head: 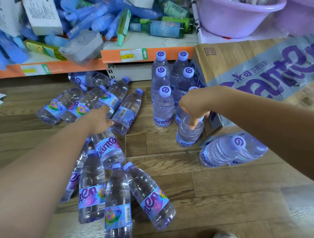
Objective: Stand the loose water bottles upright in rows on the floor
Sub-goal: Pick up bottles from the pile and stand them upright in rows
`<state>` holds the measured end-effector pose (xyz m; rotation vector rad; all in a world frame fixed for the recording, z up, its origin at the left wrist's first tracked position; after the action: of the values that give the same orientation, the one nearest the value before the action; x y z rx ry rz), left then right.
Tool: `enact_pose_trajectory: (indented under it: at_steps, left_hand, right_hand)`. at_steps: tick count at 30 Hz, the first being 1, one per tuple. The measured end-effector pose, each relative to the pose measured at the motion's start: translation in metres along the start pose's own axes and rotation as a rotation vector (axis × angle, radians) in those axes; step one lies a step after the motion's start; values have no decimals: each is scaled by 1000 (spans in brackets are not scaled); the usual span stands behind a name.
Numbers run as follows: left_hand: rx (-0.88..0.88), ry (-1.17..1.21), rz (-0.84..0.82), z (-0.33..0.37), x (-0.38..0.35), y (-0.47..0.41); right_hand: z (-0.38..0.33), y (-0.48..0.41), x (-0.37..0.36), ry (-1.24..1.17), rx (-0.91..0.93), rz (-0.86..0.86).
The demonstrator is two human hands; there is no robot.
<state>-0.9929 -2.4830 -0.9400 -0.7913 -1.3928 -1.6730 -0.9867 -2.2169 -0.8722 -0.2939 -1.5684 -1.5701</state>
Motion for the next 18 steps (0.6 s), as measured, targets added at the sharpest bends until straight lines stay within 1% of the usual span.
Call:
enact_pose_trajectory:
  at_steps: [2,4,7,9,11,14,18]
  left_hand:
    - [-14,-16,23,0,0,-5]
    - [-23,-36,70,1,2,-10]
    - [5,-53,168,-2,13,-18]
    - [11,-54,192,-5,21,-28]
    - [-29,-55,199,-5,27,-43]
    - [-106,-96,208,-2,33,-70]
    - [-239,-244,158,5,17,-106]
  right_hand:
    - [-5,-4,9,77,-6,-7]
    - [-15,-7,28,19,29,22]
    - [-46,-15,65,-131,139,201]
    - [-73,-24,82,-178,174,325]
    - [-101,-41,87,-180,189,364]
    - [-130,-81,76,-260,164,274]
    - [-124,-142,55,-458,0,182]
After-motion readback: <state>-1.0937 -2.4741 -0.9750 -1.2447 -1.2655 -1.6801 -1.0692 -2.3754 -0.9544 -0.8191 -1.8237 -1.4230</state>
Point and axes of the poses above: each hand's wrist, its own y-axis away from the middle knuckle, its own x-axis out of the back of the hand, z = x × y, the point moved 9 cm from there along -y, towards the middle knuckle, and after that the axes turned 7 degrees about -x, right-handed, at the moved point
